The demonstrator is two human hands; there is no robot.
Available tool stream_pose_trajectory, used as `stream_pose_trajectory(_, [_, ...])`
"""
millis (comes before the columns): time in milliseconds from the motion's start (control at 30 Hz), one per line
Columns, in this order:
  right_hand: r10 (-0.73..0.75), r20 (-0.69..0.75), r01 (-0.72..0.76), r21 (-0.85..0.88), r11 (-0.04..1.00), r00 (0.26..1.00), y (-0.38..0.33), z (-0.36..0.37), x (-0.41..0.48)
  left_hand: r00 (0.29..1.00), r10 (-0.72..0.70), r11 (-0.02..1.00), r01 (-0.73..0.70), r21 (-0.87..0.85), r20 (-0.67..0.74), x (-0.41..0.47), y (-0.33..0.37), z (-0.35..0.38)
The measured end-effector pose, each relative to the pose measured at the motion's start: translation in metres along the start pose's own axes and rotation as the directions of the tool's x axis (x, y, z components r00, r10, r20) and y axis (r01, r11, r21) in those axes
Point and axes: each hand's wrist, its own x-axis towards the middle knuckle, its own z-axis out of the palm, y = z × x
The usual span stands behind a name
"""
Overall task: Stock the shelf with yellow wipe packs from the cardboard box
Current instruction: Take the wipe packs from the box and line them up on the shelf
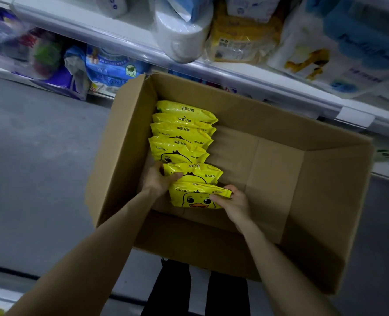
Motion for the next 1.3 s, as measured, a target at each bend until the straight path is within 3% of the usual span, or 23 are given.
stream_pose_trajectory(233, [-0.047,-0.008,0.048,0.034,0.998,0.999,-0.002,-0.013,-0.01,0.999,0.044,0.998,-0.044,0.034,0.022,-0.012,0.001,-0.003])
stream_pose_trajectory(700, [-0.19,-0.046,0.193,0.088,0.977,0.981,-0.064,-0.093,-0.123,0.936,0.351,0.925,-0.349,0.153,0.017,-0.118,0.096,-0.043])
stream_pose_trajectory(1033, [-0.435,-0.213,0.466,0.127,0.875,0.875,-0.1,-0.232,-0.234,0.764,0.645,0.76,-0.644,0.084,0.024,-0.26,0.219,-0.004])
stream_pose_trajectory(1300, [-0.574,-0.374,0.658,0.145,0.739,0.728,-0.077,-0.4,-0.328,0.541,0.839,0.535,-0.839,0.095,0.054,-0.4,0.305,0.099])
